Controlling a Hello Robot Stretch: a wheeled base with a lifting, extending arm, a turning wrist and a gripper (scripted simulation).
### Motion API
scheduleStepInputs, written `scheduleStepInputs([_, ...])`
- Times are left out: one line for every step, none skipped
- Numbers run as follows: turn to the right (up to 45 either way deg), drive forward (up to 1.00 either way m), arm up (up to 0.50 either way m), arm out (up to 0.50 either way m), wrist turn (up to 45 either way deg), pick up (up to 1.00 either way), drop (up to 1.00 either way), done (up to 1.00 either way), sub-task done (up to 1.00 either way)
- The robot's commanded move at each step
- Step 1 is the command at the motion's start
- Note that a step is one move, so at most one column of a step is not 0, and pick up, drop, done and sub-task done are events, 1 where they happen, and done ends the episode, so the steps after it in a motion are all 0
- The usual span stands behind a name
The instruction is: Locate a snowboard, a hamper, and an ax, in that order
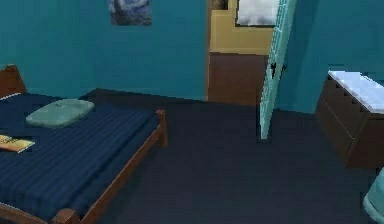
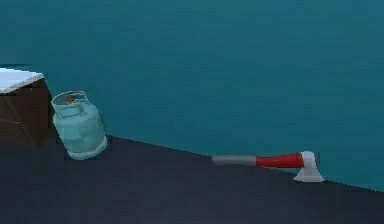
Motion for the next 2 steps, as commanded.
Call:
scheduleStepInputs([9.0, 0.00, 0.00, 0.00, 0.0, 0.00, 0.00, 0.00, 0.00])
scheduleStepInputs([0.0, 1.00, 0.00, 0.00, 0.0, 0.00, 0.00, 0.00, 0.00])
